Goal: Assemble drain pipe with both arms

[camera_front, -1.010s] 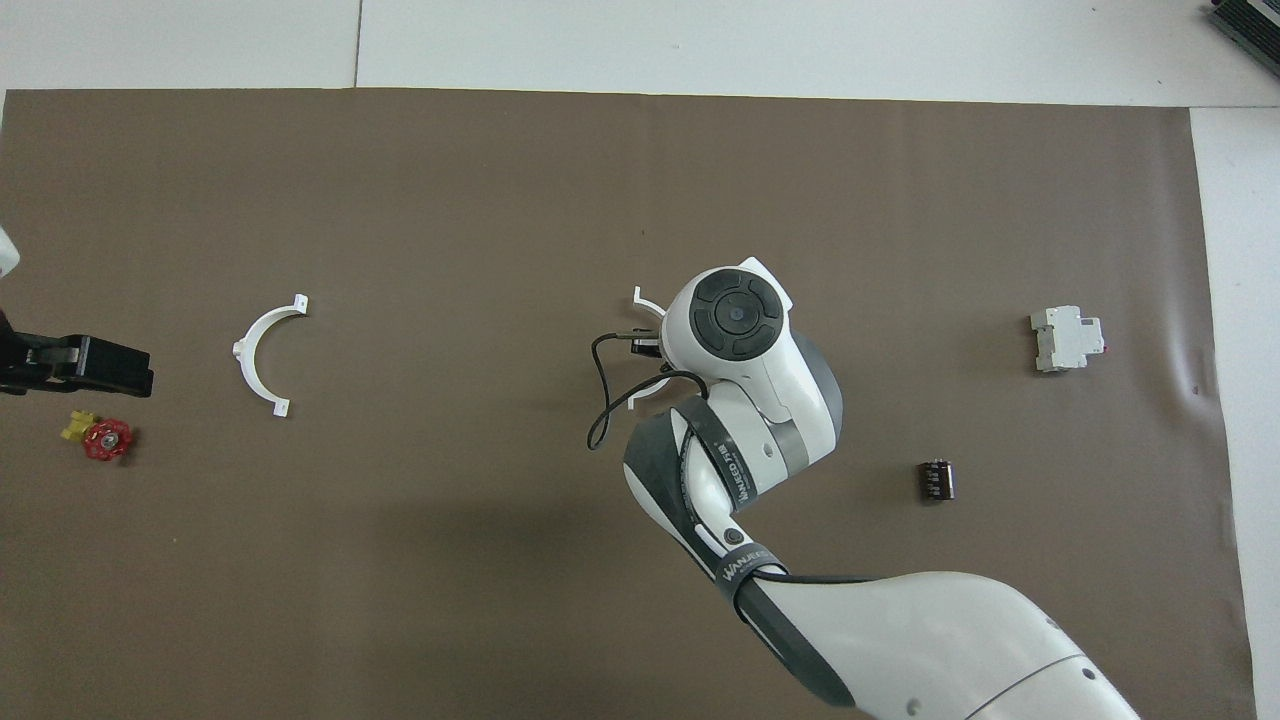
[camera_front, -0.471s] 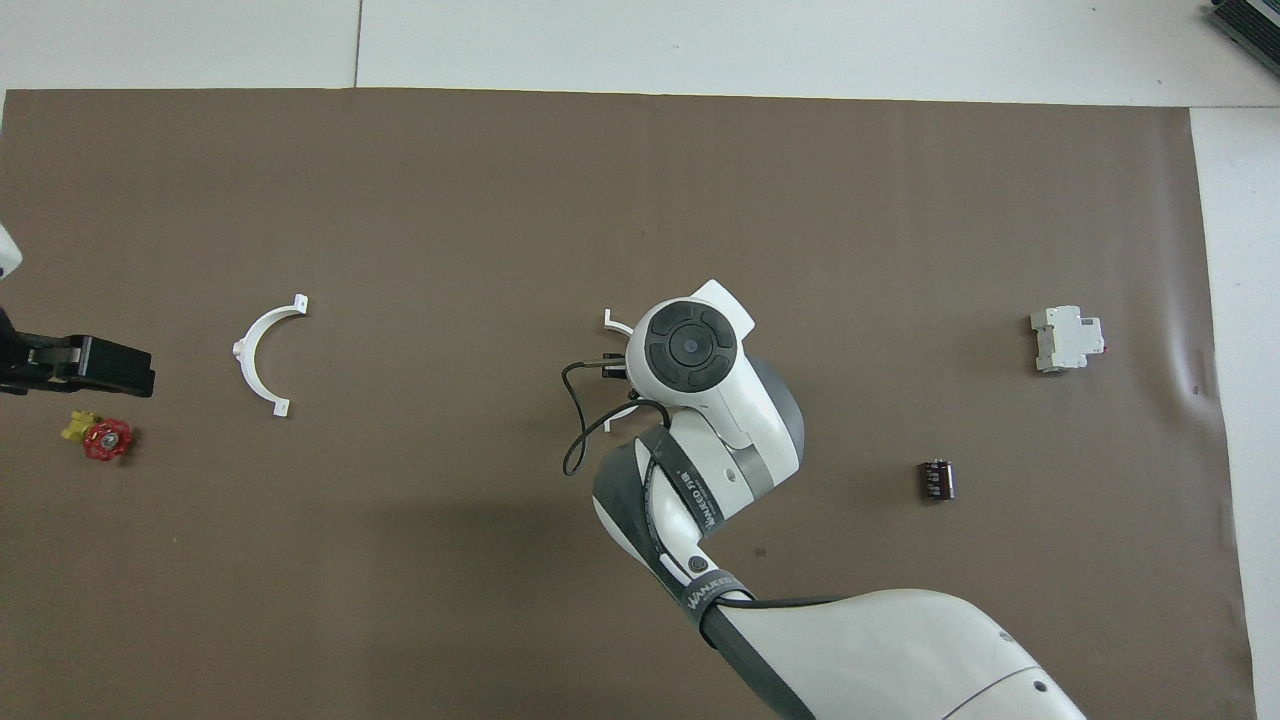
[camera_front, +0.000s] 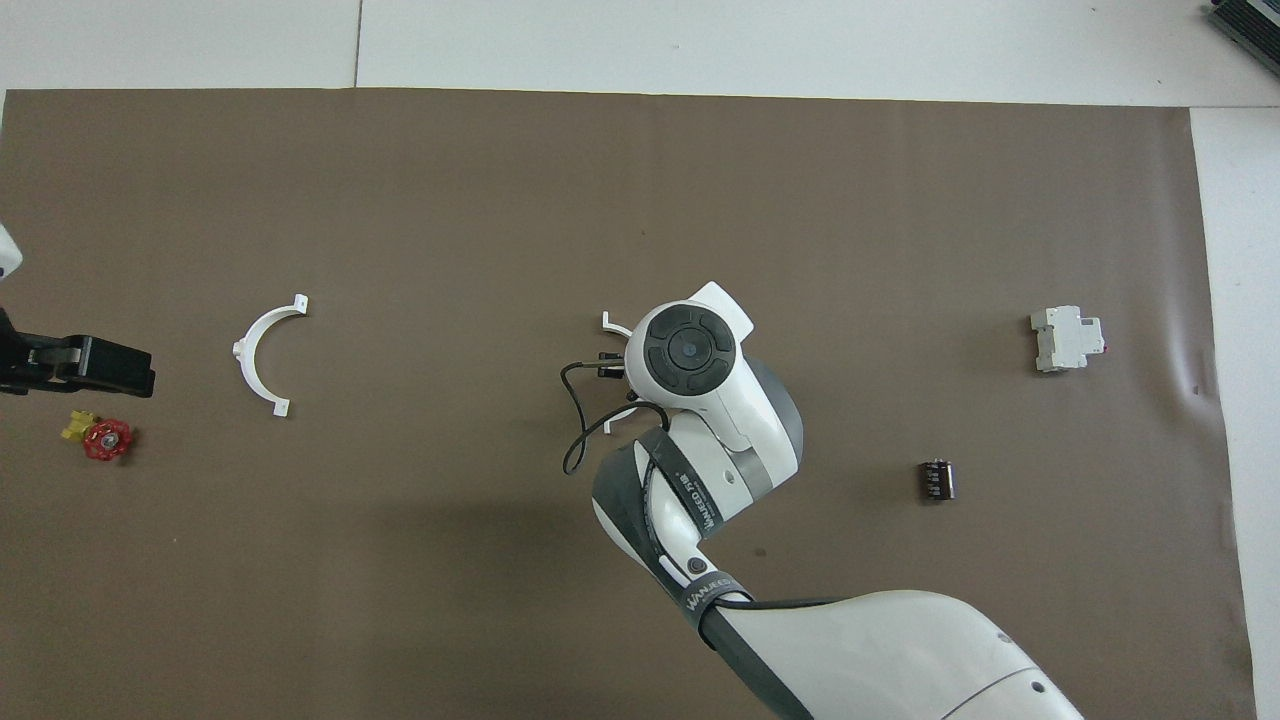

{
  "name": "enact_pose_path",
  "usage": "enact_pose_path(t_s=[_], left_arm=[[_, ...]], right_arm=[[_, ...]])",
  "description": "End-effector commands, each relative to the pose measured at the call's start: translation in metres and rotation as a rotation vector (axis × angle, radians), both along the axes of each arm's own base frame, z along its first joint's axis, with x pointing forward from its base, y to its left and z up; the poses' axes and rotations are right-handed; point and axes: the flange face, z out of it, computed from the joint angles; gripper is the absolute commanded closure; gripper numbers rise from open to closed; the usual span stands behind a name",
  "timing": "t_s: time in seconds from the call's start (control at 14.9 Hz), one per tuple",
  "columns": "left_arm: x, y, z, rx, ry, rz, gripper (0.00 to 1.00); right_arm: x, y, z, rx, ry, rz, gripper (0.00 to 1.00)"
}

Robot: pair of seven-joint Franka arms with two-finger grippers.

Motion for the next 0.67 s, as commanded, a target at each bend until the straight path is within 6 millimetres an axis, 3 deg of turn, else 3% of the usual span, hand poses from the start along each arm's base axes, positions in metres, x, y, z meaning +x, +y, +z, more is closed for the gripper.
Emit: enact_pose_path(t_s=[0.0,0.27,0.61], left_arm=[[-0.004,-0.002,0.002,-0.015,-0.009,-0.008,0.0],[-0.005,-0.001,-0.006,-0.018,-0.033,-0.009,0.0],[-0.005,0.01,-0.007,-0.021,-0.043,0.007,0.0]], right_arm=[[0.001,-0.007,0.034,0.002,-0.018,-0.032,0.0],[0.026,-0.077,0.108,0.012,-0.053,-0.088,0.0],[0.046,-0.194,0.172,-0.024,-0.057,-0.057,0.0]])
